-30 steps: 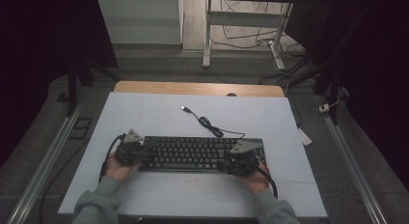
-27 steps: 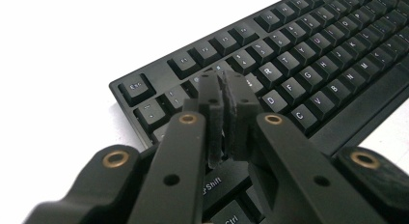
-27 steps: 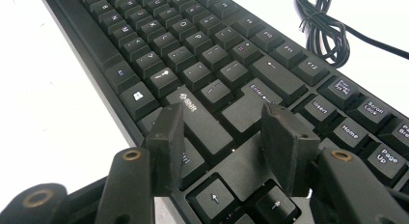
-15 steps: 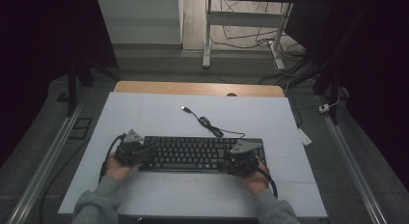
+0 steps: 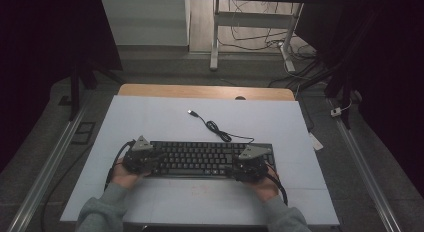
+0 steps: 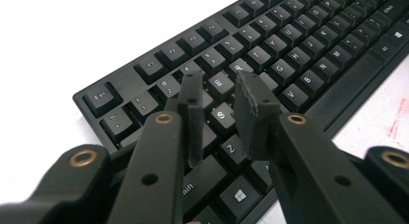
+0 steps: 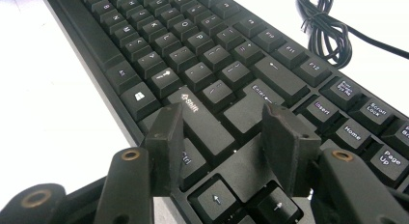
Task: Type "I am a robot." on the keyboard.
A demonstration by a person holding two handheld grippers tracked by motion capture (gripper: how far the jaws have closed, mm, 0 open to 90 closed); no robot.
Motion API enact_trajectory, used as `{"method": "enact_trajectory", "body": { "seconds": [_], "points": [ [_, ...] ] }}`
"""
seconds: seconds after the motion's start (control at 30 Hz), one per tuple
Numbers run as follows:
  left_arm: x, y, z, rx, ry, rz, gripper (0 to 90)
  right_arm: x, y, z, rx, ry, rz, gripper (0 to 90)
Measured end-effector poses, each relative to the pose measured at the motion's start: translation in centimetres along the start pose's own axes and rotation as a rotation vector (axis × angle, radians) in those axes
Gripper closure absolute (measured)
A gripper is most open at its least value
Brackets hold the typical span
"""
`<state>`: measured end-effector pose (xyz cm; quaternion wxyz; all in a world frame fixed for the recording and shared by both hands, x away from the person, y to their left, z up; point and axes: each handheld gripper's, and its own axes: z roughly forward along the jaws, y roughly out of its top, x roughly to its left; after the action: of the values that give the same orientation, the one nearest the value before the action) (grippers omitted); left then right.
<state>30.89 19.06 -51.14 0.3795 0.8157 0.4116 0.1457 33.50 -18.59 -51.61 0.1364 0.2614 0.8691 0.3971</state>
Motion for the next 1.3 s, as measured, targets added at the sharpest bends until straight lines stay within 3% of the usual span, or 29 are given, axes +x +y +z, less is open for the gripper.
{"method": "enact_trajectory", "body": {
  "seconds": [0.73, 1.03, 1.3],
  "points": [
    [-0.9, 0.4, 0.1, -0.004, -0.026, 0.017, 64.5, 0.0, 0.0, 0.0, -0.001, -0.002, -0.002, 50.3],
    [-1.9, 0.7, 0.4, 0.003, -0.069, 0.032, 61.6, 0.0, 0.0, 0.0, -0.001, -0.004, -0.003, 50.2],
    [-3.5, 1.0, 1.0, 0.033, -0.118, 0.072, 57.7, 0.0, 0.0, 0.0, -0.001, -0.004, -0.003, 50.2]
  ]
}}
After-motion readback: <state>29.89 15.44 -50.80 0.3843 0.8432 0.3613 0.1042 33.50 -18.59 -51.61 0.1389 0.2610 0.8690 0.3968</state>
